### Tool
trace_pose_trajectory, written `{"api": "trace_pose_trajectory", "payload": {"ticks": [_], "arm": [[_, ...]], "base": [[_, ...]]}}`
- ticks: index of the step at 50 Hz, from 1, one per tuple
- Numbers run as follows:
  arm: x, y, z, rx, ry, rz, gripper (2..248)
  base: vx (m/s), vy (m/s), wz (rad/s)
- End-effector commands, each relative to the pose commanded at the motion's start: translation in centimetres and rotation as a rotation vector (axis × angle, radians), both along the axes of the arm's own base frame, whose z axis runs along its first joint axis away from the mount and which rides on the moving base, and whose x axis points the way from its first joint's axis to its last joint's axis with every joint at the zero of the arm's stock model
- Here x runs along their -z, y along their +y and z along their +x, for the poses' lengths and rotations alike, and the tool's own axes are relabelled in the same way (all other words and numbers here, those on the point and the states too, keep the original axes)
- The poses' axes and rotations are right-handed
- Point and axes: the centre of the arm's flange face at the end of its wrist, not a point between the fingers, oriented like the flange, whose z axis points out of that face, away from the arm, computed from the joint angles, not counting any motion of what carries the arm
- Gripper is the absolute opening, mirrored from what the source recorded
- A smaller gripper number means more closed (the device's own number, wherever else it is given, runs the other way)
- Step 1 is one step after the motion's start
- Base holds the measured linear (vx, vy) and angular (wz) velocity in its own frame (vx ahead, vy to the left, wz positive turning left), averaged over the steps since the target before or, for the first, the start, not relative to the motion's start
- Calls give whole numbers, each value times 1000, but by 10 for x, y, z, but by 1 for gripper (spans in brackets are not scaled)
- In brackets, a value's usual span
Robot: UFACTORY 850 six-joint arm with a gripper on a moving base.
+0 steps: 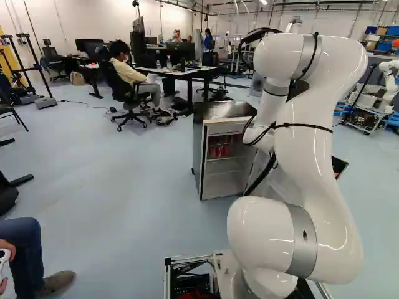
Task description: Grab a drink from the fridge
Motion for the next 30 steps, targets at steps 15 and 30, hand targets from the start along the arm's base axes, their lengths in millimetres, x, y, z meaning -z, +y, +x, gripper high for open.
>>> {"api": "trace_pose_trajectory", "payload": {"ticks": [15, 30], "arm": [[-2, 20, -19, -179, 70, -9, 247], [-5, 43, -39, -368, 132, -16, 247]], "base": [[0, 0, 0], [0, 0, 0]]}}
